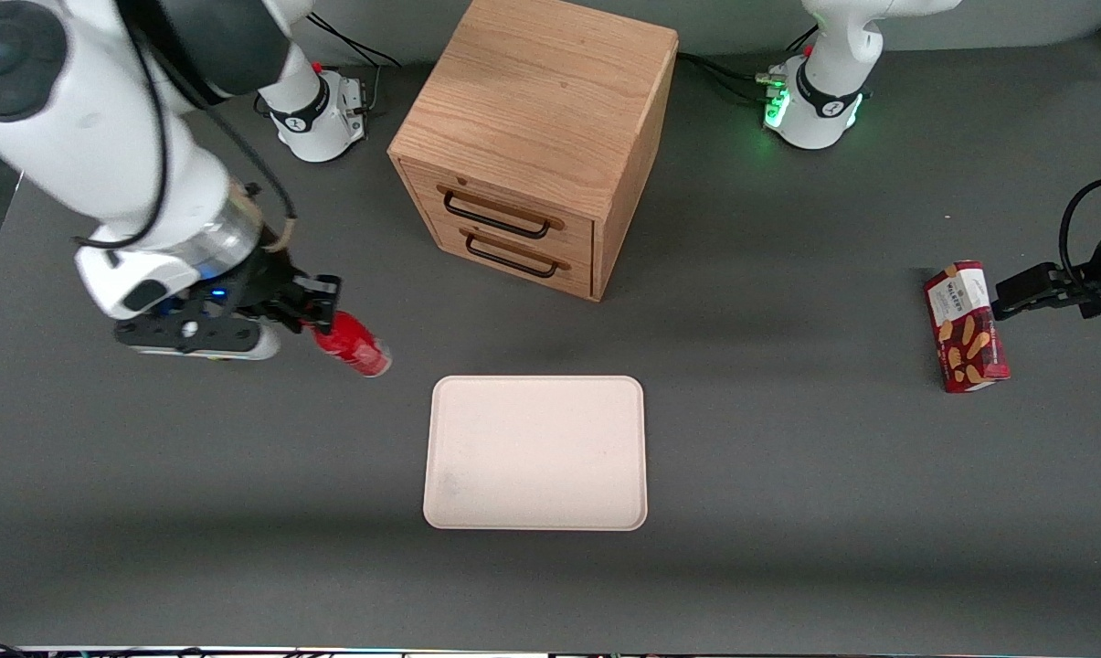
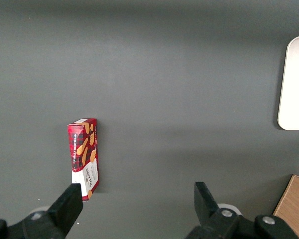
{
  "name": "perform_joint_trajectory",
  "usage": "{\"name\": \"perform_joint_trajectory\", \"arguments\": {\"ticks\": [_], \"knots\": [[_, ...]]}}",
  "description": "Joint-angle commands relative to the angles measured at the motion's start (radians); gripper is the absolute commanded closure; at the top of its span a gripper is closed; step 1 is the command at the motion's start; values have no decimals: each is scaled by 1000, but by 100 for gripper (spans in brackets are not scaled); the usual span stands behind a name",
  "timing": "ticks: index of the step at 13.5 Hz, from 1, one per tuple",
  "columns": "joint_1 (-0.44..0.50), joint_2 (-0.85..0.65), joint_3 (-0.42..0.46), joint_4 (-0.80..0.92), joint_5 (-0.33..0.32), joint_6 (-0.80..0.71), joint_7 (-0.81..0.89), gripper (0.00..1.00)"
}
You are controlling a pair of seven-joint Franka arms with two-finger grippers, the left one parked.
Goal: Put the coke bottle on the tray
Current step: 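Carry the held bottle over to the white tray, then stand the bottle upright on the tray and open the right gripper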
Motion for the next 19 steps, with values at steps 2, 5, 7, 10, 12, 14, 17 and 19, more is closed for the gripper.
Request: {"name": "perform_joint_trajectory", "arguments": {"ticks": [2,5,7,10,12,14,17,19], "knots": [[27,43,-12,24,12,35,61,100],[24,117,-11,15,12,101,55,100],[19,166,-12,7,9,150,47,100],[14,244,-14,6,6,237,36,100],[14,296,-14,6,5,320,39,100],[14,341,-17,6,2,392,42,100],[-1,394,-19,6,-12,440,38,100],[-1,416,-19,4,-27,445,39,100]]}}
